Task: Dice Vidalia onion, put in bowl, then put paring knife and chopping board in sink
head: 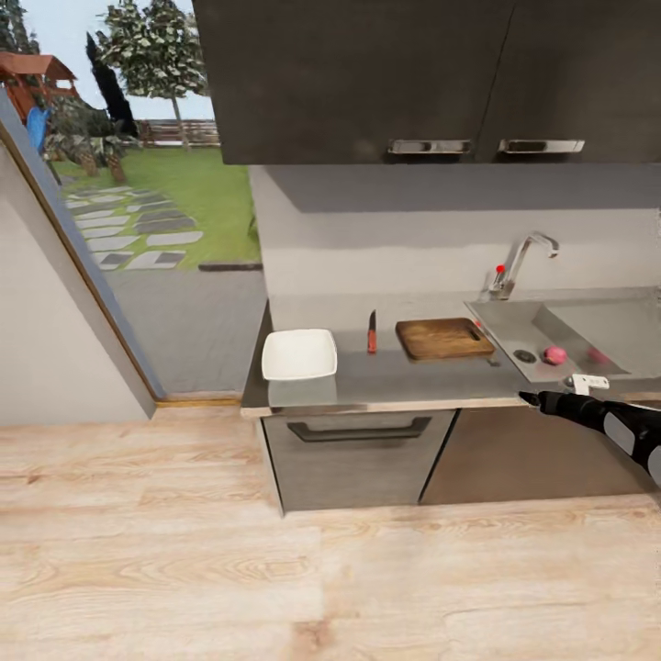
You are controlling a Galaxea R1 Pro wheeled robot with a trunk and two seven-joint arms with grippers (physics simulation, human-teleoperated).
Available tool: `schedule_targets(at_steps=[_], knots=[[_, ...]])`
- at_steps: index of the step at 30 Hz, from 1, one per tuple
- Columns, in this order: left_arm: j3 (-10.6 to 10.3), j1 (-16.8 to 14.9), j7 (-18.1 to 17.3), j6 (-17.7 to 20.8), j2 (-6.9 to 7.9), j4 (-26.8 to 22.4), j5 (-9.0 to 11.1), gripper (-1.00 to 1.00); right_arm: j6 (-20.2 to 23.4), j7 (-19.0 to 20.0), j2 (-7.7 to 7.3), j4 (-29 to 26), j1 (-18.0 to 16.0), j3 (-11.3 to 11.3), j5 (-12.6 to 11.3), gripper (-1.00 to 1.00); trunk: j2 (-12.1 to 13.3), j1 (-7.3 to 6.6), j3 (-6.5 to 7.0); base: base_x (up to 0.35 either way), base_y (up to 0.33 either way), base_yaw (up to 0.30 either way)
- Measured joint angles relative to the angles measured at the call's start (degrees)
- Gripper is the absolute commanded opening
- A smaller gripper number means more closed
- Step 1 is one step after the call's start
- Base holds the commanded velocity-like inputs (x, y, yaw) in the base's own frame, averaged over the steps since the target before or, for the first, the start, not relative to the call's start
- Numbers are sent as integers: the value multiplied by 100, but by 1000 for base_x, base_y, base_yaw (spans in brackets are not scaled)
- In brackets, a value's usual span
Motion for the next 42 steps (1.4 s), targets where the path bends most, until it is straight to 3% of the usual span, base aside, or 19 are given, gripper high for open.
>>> schedule_targets(at_steps=[7, 10, 15, 17, 18, 19, 20, 21, 24, 26, 27, 28, 29, 31, 36, 42], knots=[[0, 0, -4, 2, -1, -1, 3, 100, -74, -132, 102, 113, 0, 0, 4, 100, 0, -1, 0, -300, 0, 0], [-1, 0, -14, -2, 0, -10, -2, 100, -409, -152, 163, 169, 50, 0, 16, 100, -1, -2, 0, -64, 0, 0], [1, 0, -13, -2, 1, -29, -14, 100, -598, -160, 200, 184, 678, 8, 19, 100, 0, -4, -1, -15, 0, 0], [1, 0, -6, -2, 19, -46, -17, 100, -830, -201, 313, 188, 1200, 25, 31, 100, 1, -4, -2, -3, 0, 0], [1, 0, -4, -2, 31, -55, -19, 100, -1056, -273, 405, 188, 1519, 23, 34, 100, 0, -4, -2, 0, 0, 0], [0, -1, 5, -1, 56, -114, -25, 100, -1866, -592, 655, 184, 2026, -3, 30, 100, -1, -4, 0, 0, 0, 0], [0, 0, 9, 2, 56, -146, -27, 100, -2252, -711, 806, 188, 2801, 20, 42, 100, 1, -3, -1, 0, 0, 0], [0, 0, 11, 3, 50, -160, -28, 100, -2438, -755, 883, 190, 3140, 22, 44, 100, 0, -4, -2, 0, 0, 0], [0, 0, 15, 6, -9, -214, -35, 100, -3350, -891, 1325, 191, 4164, 34, 53, 100, 0, -4, -2, 0, 0, 0], [0, -2, 16, 5, -30, -229, -35, 100, -3806, -920, 1612, 195, 4723, 38, 57, 100, -1, -4, -2, 0, 0, 0], [0, -3, 16, 5, -33, -229, -35, 100, -3916, -926, 1688, 195, 4874, 20, 47, 100, -1, -4, -2, 0, 0, 0], [-1, -6, 16, 6, -40, -207, -30, 100, -4482, -924, 1991, 196, 5228, -7, 32, 100, -1, -3, 0, 0, 0, 0], [1, -5, 17, 6, -42, -197, -26, 100, -4757, -940, 2210, 201, 5826, 68, 83, 100, -1, -4, -2, 0, 0, 0], [1, -7, 22, 7, -41, -180, -22, 100, -5426, -944, 2576, 202, 6398, 50, 75, 100, -1, -4, -2, 0, 0, 0], [0, -9, 27, 15, -37, -314, -22, 100, -5752, -1106, 2680, 159, 6671, -36, 12, 100, -1, -4, -1, 0, 0, 0], [-21, -9, 68, 54, -161, -969, -20, 100, -5789, -1925, 2436, -55, 6726, -71, -18, 100, -1, -3, -1, 0, 0, 0]])
